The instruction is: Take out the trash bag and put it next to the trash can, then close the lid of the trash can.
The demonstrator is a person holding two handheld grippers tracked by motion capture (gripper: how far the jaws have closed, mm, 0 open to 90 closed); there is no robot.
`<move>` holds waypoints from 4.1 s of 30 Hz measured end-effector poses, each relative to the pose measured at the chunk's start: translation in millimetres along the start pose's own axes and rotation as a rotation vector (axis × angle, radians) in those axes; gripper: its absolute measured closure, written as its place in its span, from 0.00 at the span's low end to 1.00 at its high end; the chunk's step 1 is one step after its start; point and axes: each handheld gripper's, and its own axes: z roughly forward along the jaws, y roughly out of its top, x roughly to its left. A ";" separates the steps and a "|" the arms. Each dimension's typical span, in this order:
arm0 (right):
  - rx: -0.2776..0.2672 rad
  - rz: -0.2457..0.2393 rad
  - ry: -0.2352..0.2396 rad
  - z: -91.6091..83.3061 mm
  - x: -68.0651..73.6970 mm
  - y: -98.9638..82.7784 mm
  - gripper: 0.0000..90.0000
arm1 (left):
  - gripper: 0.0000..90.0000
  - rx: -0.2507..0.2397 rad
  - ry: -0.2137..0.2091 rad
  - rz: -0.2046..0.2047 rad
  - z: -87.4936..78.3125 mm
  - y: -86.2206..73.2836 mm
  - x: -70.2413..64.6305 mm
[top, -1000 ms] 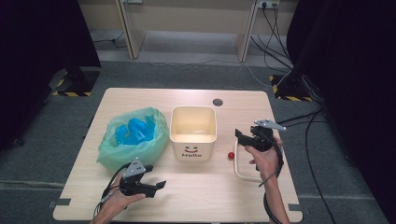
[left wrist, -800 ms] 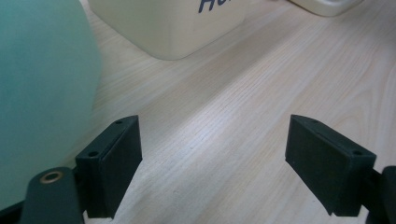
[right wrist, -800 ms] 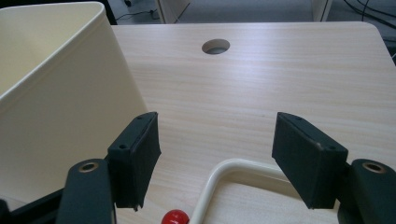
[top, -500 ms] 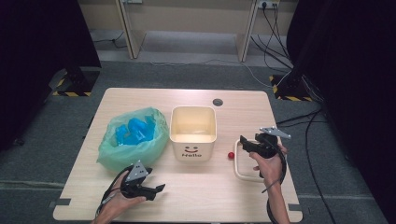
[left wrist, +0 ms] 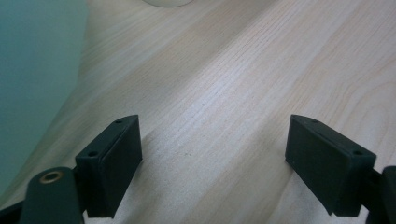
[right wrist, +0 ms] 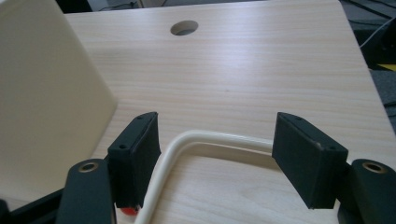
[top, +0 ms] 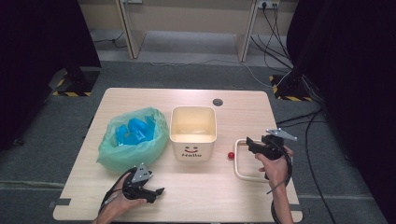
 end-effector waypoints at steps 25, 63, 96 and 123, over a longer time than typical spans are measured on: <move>0.042 0.059 -0.114 -0.7 -42.6 -17.1 0.36 | 0.14 -0.038 0.002 0.005 2.9 -4.2 -0.9; 0.143 0.090 -0.208 17.3 -75.5 -41.4 0.38 | 0.14 -0.038 0.002 0.005 2.4 -4.8 -0.9; 0.143 -0.005 -0.227 24.3 -75.8 -44.4 0.87 | 0.14 -0.038 0.002 0.006 2.4 -4.8 -0.9; 0.057 0.024 -0.142 -2.2 -70.5 -22.1 0.88 | 0.14 -0.039 0.003 0.005 2.4 -4.8 -0.9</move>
